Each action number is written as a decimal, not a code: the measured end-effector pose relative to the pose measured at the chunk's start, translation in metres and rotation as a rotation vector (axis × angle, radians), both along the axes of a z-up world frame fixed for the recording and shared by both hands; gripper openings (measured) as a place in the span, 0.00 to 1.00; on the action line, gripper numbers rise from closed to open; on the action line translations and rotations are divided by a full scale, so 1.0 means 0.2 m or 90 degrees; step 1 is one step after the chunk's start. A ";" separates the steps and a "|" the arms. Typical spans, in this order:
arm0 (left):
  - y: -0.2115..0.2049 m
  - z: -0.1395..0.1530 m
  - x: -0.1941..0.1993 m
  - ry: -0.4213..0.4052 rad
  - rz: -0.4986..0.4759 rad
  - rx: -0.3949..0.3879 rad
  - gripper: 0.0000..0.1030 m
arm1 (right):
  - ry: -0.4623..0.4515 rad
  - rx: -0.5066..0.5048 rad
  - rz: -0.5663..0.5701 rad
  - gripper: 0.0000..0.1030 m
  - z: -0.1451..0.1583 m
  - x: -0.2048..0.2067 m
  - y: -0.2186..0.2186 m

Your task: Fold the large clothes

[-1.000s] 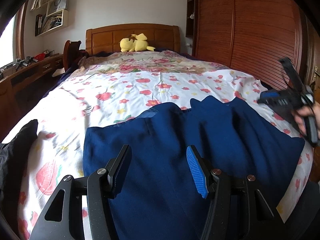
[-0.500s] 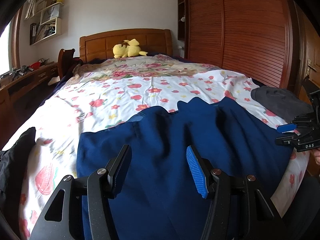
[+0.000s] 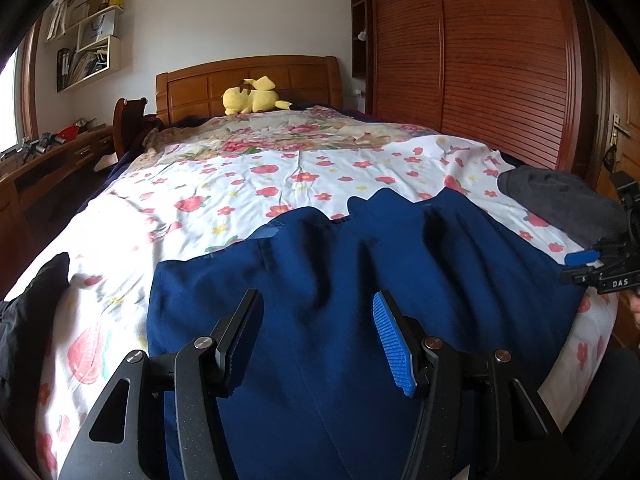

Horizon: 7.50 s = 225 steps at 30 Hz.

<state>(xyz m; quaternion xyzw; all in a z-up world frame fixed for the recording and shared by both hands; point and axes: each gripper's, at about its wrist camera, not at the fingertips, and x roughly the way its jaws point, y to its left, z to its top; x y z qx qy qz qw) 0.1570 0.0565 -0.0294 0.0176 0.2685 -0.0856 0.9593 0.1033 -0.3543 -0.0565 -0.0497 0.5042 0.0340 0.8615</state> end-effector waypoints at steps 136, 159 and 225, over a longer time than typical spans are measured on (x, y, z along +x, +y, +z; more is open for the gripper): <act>-0.89 0.34 -0.01 0.060 -0.034 0.022 0.48 | -0.168 0.224 0.147 0.16 0.12 -0.12 0.01; -0.83 0.25 0.29 0.063 -0.040 0.002 0.52 | -0.143 0.140 -0.004 0.73 0.00 -0.23 -0.17; -1.29 0.75 0.96 -0.045 -0.059 0.025 0.08 | -0.323 0.152 0.026 0.20 0.47 -0.27 -0.34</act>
